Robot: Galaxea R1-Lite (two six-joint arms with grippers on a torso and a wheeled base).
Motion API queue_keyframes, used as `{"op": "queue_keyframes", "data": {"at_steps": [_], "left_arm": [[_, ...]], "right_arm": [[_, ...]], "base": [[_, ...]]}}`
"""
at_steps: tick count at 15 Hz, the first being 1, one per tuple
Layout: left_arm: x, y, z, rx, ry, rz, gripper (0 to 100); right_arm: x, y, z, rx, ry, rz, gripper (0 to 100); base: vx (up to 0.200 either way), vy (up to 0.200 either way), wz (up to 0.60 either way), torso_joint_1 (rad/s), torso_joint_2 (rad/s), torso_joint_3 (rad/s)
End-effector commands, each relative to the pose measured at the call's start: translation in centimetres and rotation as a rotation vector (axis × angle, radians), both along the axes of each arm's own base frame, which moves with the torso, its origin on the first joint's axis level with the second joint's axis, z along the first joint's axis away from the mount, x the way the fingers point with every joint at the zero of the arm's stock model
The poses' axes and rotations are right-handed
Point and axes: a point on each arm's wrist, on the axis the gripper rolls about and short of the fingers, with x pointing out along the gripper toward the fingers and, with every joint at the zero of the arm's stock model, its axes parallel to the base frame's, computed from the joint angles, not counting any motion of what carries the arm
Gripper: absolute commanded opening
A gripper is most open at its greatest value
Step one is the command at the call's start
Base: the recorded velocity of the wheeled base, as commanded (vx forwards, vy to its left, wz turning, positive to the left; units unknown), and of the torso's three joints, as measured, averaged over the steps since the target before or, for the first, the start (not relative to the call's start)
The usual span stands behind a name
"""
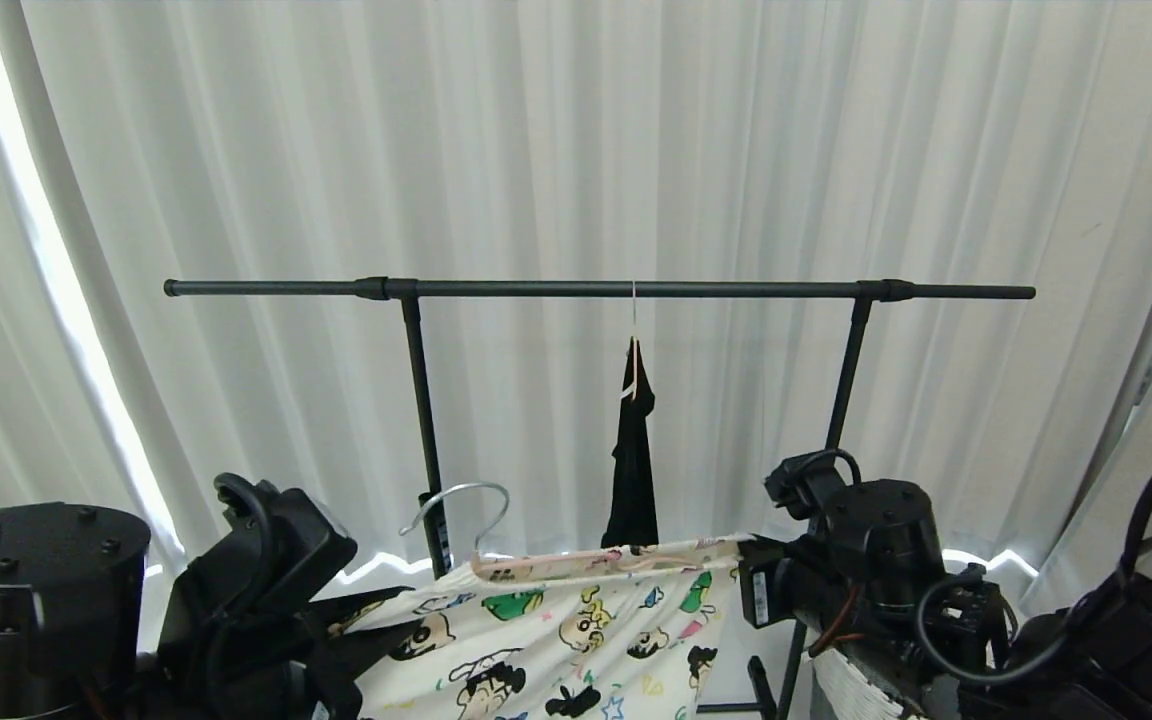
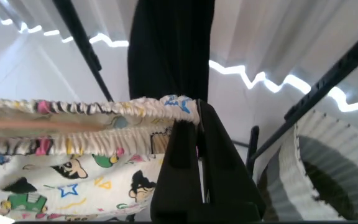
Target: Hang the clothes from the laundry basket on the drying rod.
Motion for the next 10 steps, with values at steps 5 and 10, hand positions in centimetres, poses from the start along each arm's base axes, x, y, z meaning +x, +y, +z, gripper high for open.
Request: {"op": "queue_keyframes", "data": {"at_steps": [5,10], "left_arm": [[1.1,-0.3,-1.9,0.117,0.057,0.111,0],[2.4,-1.6,-0.9,0.041,0.064,0.139,0]], "right_arm": [[-1.8,-0.6,4.9,-0.003,-0.171,0.224,0],[-5.0,0.3,6.1,-0.053,-0.163,0.349,100]], "base": [[0.000,0.000,0.00,0.000,0.00,0.000],[0.000,0.000,0.00,0.000,0.00,0.000]]}}
